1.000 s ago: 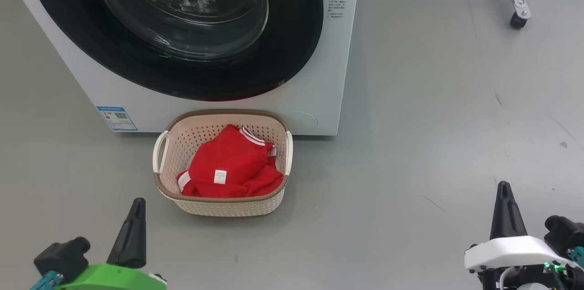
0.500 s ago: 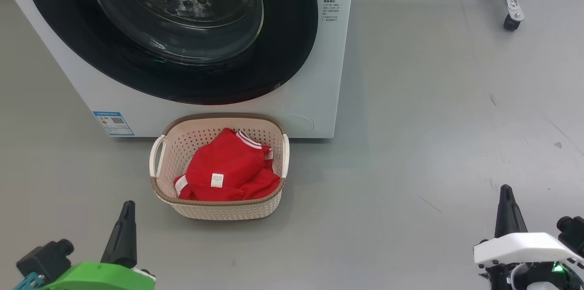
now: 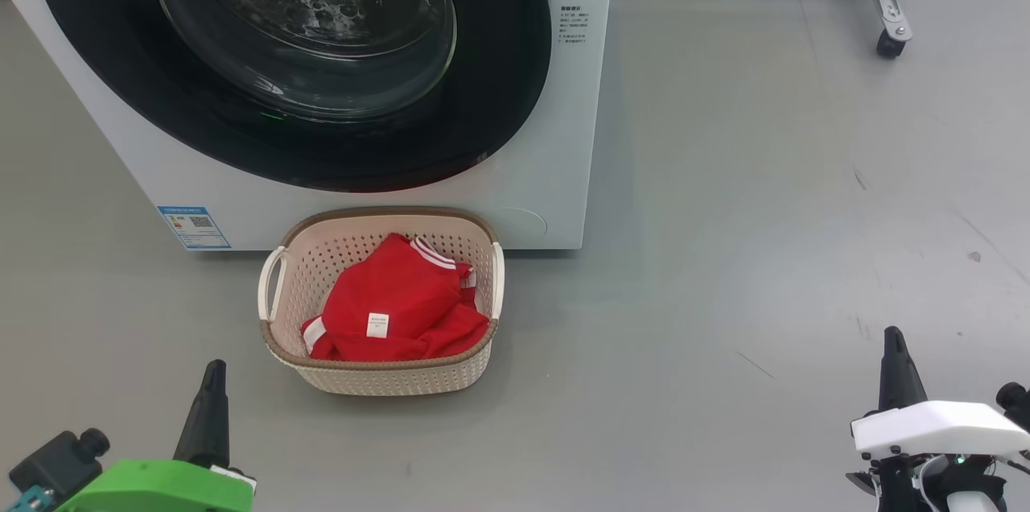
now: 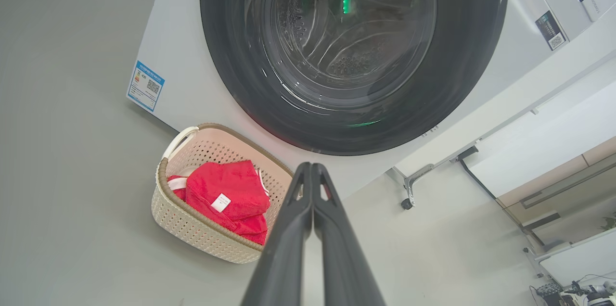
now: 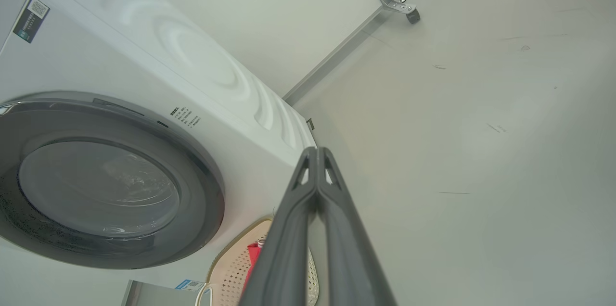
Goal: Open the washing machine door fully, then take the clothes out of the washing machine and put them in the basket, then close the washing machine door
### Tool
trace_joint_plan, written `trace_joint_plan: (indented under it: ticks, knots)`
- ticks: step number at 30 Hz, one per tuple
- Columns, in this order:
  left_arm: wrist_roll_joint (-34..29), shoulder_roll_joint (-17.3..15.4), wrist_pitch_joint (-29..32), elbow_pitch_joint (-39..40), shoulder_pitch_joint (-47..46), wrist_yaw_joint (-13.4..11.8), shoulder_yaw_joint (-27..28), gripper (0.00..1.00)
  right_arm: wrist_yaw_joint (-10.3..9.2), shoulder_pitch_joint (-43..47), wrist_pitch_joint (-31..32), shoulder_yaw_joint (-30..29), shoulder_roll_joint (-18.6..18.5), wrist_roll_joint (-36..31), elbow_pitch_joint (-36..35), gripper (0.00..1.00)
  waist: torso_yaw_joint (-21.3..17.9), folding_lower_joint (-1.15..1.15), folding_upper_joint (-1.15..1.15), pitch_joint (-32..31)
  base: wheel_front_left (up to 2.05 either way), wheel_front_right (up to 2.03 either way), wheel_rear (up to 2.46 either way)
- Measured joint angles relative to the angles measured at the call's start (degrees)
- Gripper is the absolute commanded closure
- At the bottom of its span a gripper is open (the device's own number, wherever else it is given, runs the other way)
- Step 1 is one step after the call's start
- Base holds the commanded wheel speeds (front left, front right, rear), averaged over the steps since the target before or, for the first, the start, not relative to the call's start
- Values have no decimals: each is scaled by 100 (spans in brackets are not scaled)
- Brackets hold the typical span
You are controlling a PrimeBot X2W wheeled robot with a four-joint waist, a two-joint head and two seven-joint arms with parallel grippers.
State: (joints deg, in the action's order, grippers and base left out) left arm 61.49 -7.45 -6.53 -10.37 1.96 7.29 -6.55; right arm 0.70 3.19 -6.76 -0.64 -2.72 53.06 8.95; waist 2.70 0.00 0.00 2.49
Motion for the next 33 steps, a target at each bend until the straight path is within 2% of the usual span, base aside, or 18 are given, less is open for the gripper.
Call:
trace_joint_plan:
  ticks: [33]
  knots:
    - [2047,136,583,-275,-252,0,402,100,348,-343,555,-116,-158,2615,367,100,-166,0,0,-141,0,0,0]
